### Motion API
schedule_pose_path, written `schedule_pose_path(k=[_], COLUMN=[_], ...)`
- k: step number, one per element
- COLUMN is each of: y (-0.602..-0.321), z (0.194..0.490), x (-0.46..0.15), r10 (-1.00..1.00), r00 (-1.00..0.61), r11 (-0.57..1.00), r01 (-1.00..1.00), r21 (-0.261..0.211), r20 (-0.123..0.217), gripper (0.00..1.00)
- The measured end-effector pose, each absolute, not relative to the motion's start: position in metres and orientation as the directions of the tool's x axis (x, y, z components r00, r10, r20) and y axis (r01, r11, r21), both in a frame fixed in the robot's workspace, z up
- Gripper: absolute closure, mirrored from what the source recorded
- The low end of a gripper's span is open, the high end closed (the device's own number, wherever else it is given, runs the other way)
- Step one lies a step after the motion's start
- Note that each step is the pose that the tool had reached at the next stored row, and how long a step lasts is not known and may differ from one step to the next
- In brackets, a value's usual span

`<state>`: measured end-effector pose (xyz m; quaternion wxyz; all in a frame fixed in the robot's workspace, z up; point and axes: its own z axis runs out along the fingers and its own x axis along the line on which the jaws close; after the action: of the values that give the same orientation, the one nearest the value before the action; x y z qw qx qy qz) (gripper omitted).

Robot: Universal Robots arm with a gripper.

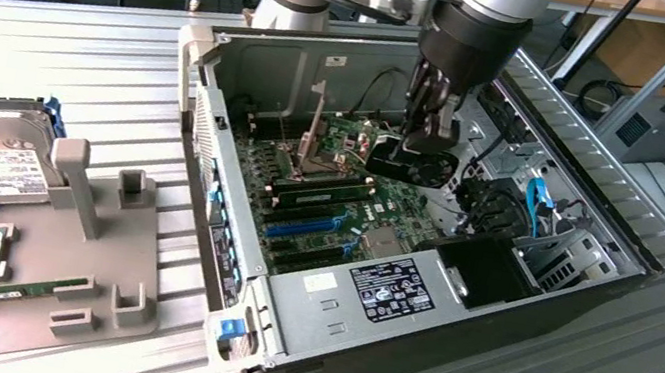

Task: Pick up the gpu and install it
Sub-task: 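Insert the gpu into the slot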

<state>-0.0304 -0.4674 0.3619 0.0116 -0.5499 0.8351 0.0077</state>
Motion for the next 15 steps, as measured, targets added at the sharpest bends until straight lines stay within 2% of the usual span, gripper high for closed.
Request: schedule_pose_path(k=[15], y=[-0.4673], z=[0.3619], x=[-0.0304], r10=[-0.940], r00=[-0.340], r11=[0.341], r01=[-0.940], r21=[0.000], r20=[-0.028], gripper=[0.74])
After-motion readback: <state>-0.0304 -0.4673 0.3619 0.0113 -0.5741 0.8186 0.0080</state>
